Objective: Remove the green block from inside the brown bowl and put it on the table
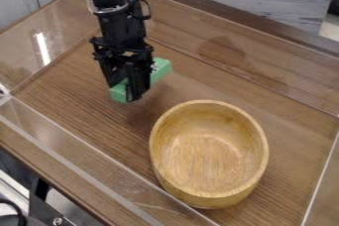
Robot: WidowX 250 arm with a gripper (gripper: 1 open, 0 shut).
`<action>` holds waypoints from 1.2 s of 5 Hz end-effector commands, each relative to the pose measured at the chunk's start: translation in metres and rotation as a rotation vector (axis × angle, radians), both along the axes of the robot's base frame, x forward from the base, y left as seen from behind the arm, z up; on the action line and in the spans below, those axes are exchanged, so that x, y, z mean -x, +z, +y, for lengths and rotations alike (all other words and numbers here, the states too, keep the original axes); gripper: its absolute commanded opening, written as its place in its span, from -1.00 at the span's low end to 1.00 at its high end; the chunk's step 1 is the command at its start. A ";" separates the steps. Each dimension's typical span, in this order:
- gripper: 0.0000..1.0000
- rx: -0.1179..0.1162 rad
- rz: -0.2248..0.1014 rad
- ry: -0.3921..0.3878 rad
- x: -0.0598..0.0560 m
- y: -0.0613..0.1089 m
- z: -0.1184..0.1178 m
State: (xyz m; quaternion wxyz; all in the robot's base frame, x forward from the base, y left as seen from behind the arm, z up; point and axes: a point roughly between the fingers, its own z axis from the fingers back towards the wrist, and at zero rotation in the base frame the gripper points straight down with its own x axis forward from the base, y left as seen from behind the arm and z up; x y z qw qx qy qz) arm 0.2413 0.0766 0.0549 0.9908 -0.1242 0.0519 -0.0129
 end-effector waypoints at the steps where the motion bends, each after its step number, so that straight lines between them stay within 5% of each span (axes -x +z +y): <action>1: -1.00 -0.019 -0.052 0.015 -0.012 0.012 0.009; 6: -1.00 -0.003 -0.035 0.030 -0.015 0.010 0.014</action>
